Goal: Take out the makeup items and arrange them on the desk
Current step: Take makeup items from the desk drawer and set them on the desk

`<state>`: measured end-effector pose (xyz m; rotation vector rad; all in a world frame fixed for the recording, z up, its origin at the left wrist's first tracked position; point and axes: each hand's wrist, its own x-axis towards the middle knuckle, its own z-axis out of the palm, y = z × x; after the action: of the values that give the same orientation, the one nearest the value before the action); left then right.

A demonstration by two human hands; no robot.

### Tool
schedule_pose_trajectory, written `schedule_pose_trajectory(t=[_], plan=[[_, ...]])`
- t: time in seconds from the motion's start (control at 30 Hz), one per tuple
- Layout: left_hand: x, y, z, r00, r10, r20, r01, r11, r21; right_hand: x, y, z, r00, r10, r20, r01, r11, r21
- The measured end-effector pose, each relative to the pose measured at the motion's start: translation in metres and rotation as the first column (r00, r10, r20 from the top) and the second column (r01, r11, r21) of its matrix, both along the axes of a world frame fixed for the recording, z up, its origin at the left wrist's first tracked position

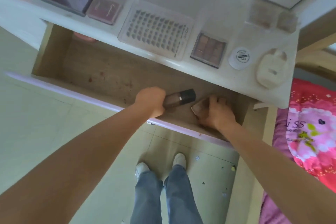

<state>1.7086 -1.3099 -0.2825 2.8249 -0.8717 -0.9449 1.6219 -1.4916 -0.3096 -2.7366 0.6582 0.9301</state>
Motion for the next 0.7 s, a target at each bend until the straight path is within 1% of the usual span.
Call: schedule_pose_trajectory(t=[0.07, 0.17, 0.23, 0.3, 0.37, 0.43, 0.5, 0.6, 0.67, 0.7], plan=[[0.004, 0.014, 0.010, 1.000, -0.010, -0.002, 0.010, 0.999, -0.033, 0.001, 0.006, -0.007, 0.998, 0.052, 0.021, -0.051, 0.997, -0.051], [0.010, 0.032, 0.023, 1.000, -0.020, 0.015, 0.021, 0.997, -0.074, 0.007, 0.017, -0.015, 0.996, 0.080, 0.049, -0.073, 0.989, -0.125], [0.011, 0.040, 0.034, 1.000, 0.016, 0.018, -0.014, 0.994, -0.112, 0.009, 0.019, -0.015, 0.993, 0.106, 0.041, -0.100, 0.986, -0.135], [0.011, 0.044, 0.047, 0.998, 0.057, 0.010, -0.055, 0.984, -0.170, 0.008, 0.019, -0.010, 0.995, 0.093, 0.037, -0.088, 0.990, -0.108], [0.013, 0.043, 0.059, 0.995, 0.100, -0.011, -0.099, 0.963, -0.249, 0.006, 0.019, 0.004, 0.999, 0.041, 0.035, -0.040, 0.998, -0.042], [0.016, 0.040, 0.073, 0.986, 0.154, -0.058, -0.165, 0.927, -0.336, 0.003, 0.018, 0.028, 0.999, -0.033, 0.037, 0.030, 0.995, 0.092], [0.021, 0.032, 0.088, 0.964, 0.225, -0.139, -0.263, 0.865, -0.426, -0.003, 0.014, 0.063, 0.993, -0.091, 0.070, 0.071, 0.967, 0.243], [0.035, 0.011, 0.110, 0.903, 0.321, -0.285, -0.426, 0.755, -0.499, -0.006, 0.004, 0.124, 0.979, -0.086, 0.185, 0.005, 0.916, 0.402], [0.049, -0.008, 0.120, 0.848, 0.378, -0.372, -0.527, 0.680, -0.509, 0.009, -0.009, 0.160, 0.951, -0.100, 0.294, -0.037, 0.904, 0.426], [0.058, -0.018, 0.124, 0.820, 0.408, -0.400, -0.569, 0.649, -0.504, 0.021, -0.018, 0.172, 0.930, -0.108, 0.352, -0.049, 0.911, 0.410]])
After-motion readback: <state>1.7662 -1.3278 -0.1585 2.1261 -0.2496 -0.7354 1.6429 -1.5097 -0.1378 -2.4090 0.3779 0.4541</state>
